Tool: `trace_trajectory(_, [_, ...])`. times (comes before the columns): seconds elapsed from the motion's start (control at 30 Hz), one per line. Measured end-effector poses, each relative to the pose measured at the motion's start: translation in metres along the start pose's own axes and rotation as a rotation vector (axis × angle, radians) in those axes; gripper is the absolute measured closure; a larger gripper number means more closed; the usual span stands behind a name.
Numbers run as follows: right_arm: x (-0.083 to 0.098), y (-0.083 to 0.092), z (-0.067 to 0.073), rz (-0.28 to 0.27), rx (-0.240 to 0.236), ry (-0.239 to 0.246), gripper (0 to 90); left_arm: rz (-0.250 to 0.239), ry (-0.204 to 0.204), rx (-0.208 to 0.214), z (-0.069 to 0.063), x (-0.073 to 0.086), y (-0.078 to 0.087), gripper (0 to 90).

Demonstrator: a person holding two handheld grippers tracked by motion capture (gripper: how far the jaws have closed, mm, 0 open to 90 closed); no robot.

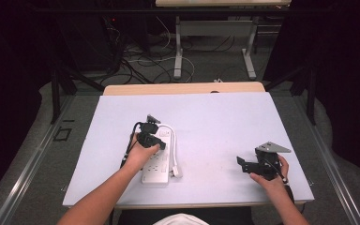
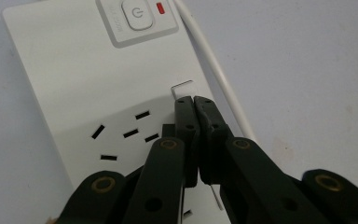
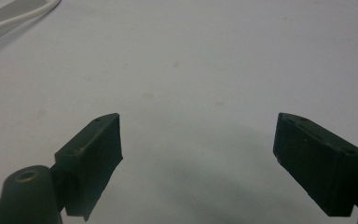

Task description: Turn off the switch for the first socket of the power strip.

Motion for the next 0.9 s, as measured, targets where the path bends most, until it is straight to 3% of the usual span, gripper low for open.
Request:
trace_trajectory(0.47, [0.0, 0.0, 0.0, 0.001, -0.001, -0.001, 14.8, -0.011, -0.004, 0.008, -0.001, 0.0, 0.002, 86.4])
trace_trajectory(0.9, [0.0, 0.0, 0.0, 0.0, -0.001, -0.004, 14.8, -0.025, -0.044, 0.013, -0.003, 0.003, 0.01, 81.8])
Point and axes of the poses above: each handheld gripper's, and its own axes: y roughly backward along the jaws, x roughly out of its underside, z roughly to its left, the point moved 10 cm from there along -y, roughly forward along the jaws, and after that the axes turned 4 degrees about x, right-handed, at the moved point
